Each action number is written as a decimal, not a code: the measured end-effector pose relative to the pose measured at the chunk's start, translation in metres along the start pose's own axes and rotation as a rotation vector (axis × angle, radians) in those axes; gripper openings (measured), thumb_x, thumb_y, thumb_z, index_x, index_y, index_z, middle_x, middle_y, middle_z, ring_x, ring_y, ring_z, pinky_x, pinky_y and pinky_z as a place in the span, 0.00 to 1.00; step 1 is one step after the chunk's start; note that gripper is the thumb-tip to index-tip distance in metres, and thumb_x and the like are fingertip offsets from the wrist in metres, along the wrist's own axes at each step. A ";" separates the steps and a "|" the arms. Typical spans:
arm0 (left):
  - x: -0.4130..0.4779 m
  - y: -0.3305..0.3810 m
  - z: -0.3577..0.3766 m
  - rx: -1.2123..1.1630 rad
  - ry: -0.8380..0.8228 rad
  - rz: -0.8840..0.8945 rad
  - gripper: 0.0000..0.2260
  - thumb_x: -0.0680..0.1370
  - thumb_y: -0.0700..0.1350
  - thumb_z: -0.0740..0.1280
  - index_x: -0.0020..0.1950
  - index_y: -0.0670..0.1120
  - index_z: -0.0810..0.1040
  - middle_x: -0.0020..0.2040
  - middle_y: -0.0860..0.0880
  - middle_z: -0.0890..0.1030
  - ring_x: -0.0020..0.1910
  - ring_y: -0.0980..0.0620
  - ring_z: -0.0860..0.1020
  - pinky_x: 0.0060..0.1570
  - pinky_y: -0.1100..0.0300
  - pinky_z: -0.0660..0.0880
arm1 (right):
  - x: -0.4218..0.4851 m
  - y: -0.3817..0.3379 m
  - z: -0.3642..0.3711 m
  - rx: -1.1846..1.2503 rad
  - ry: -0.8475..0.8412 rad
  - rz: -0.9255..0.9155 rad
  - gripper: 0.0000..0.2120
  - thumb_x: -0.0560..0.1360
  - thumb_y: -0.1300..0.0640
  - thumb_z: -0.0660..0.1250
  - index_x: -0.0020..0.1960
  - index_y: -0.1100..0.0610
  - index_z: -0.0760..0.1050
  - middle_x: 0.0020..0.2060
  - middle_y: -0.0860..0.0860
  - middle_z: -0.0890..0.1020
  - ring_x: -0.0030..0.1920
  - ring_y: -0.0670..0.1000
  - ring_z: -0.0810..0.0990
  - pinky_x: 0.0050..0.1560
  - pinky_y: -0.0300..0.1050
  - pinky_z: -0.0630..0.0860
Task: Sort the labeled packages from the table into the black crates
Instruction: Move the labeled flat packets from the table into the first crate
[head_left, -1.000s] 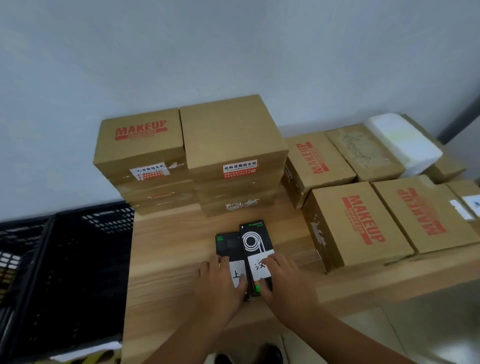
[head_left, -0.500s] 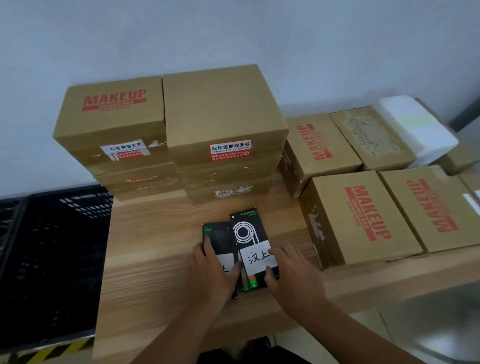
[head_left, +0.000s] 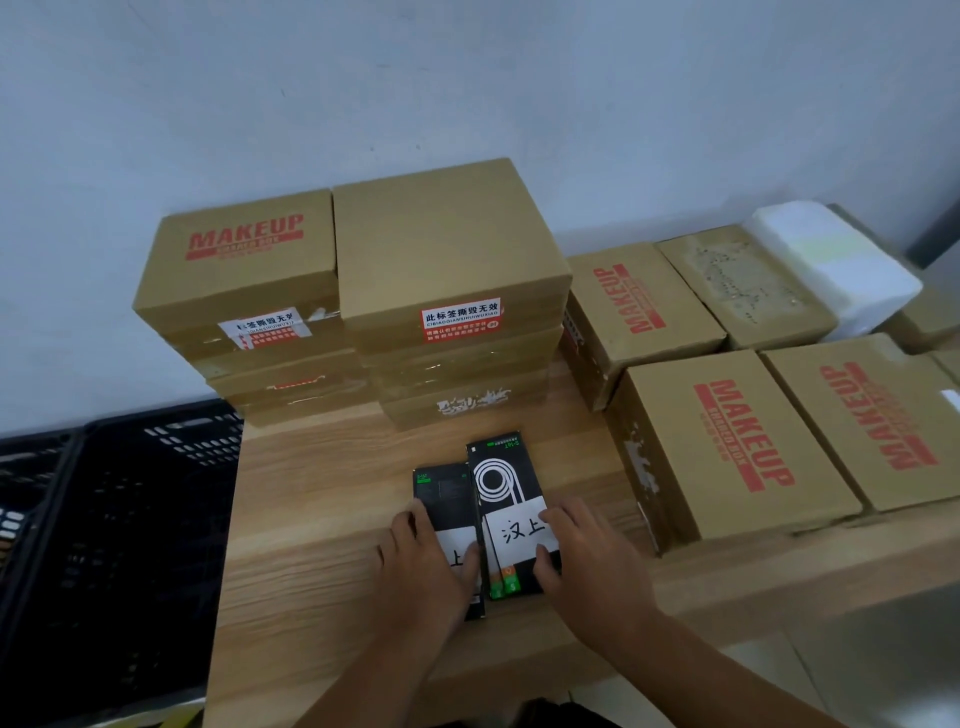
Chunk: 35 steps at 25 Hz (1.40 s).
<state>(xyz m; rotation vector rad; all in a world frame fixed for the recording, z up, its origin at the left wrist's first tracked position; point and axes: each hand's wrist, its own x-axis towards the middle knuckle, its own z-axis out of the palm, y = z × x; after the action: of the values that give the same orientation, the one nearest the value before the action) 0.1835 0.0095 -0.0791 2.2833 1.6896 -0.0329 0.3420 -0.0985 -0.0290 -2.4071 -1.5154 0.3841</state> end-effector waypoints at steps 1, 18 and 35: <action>0.000 -0.001 -0.001 0.009 -0.009 -0.001 0.44 0.77 0.71 0.58 0.83 0.46 0.49 0.76 0.47 0.62 0.73 0.47 0.64 0.70 0.53 0.62 | -0.001 0.000 -0.001 -0.003 -0.004 0.002 0.16 0.79 0.48 0.64 0.66 0.49 0.74 0.61 0.45 0.76 0.56 0.45 0.76 0.48 0.38 0.77; -0.043 0.031 -0.170 -0.560 0.017 0.056 0.43 0.69 0.70 0.66 0.80 0.59 0.55 0.62 0.67 0.62 0.63 0.61 0.67 0.49 0.67 0.69 | 0.009 -0.052 -0.087 0.131 -0.075 0.025 0.14 0.81 0.43 0.61 0.65 0.44 0.72 0.59 0.42 0.77 0.57 0.43 0.76 0.54 0.38 0.75; -0.070 0.044 -0.166 -1.039 0.040 0.132 0.18 0.85 0.50 0.62 0.75 0.58 0.70 0.66 0.62 0.76 0.61 0.68 0.76 0.50 0.72 0.76 | -0.008 -0.075 -0.105 1.114 -0.178 0.367 0.06 0.82 0.51 0.66 0.55 0.49 0.80 0.51 0.48 0.85 0.50 0.49 0.85 0.44 0.47 0.86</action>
<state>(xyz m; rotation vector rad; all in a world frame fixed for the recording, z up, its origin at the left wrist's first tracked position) 0.1767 -0.0255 0.1031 1.5652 1.1243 0.7371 0.3146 -0.0834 0.0961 -1.7003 -0.5649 1.1643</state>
